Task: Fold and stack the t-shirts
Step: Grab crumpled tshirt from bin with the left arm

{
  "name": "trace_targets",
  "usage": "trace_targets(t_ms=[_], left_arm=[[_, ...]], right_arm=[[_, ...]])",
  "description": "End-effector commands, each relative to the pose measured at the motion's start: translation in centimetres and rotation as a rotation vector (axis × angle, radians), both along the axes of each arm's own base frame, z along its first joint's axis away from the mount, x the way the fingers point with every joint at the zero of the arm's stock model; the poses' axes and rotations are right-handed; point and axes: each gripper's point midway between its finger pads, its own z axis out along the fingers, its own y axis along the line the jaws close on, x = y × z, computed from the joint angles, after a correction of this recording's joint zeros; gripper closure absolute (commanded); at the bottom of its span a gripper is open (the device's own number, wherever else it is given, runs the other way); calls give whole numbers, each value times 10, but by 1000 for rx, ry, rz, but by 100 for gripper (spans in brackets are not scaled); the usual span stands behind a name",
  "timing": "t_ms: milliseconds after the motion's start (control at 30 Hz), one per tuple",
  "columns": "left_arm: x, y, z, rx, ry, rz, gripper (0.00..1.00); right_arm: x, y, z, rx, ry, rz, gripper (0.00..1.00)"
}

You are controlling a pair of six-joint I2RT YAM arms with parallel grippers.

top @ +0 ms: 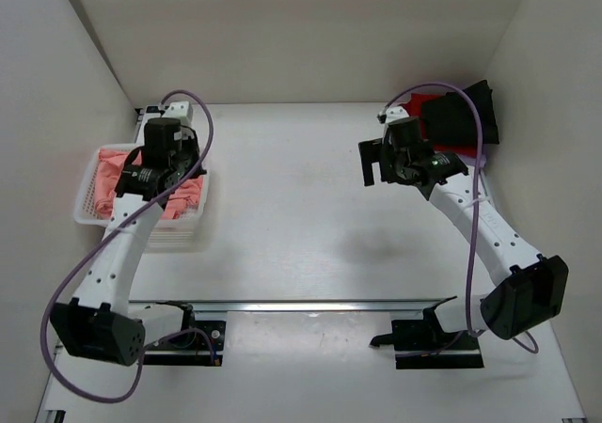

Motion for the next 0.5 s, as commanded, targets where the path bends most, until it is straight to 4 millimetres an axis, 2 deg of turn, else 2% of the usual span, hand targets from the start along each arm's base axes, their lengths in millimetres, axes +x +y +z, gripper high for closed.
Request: trace_targets(t_ms=[0, 33, 67, 100, 133, 167, 200, 233, 267, 300, 400, 467], left_arm=[[42, 24, 26, -44, -159, 172, 100], [53, 36, 12, -39, -120, 230, 100], [58, 46, 12, -38, -100, 274, 94], [70, 57, 7, -36, -73, 325, 71], [75, 68, -8, -15, -26, 388, 61], [78, 80, -8, -7, -20, 428, 55], [94, 82, -34, -44, 56, 445, 52], [100, 103, -55, -68, 104, 498, 51], [104, 109, -74, -107, 156, 518, 50], [109, 108, -79, -126, 167, 518, 50], [119, 103, -121, -167, 252, 524, 49], [119, 105, -138, -168, 267, 552, 47]], right_arm=[[-2, -14, 11, 10, -24, -42, 7], [-2, -17, 9, 18, -17, -51, 8], [-3, -17, 8, 34, -16, -57, 7], [-3, -19, 7, 45, -11, -60, 8], [-4, -19, 4, 54, -1, -70, 8], [-6, -17, 3, 62, -1, -51, 8], [-10, -14, -4, 72, 24, -43, 8], [-11, -12, -6, 81, 26, -38, 8], [-11, -12, -10, 88, 36, -41, 8], [-14, -12, -15, 89, 49, -34, 8], [-14, -12, -15, 100, 52, -38, 8], [-14, -12, -21, 101, 71, -33, 8]])
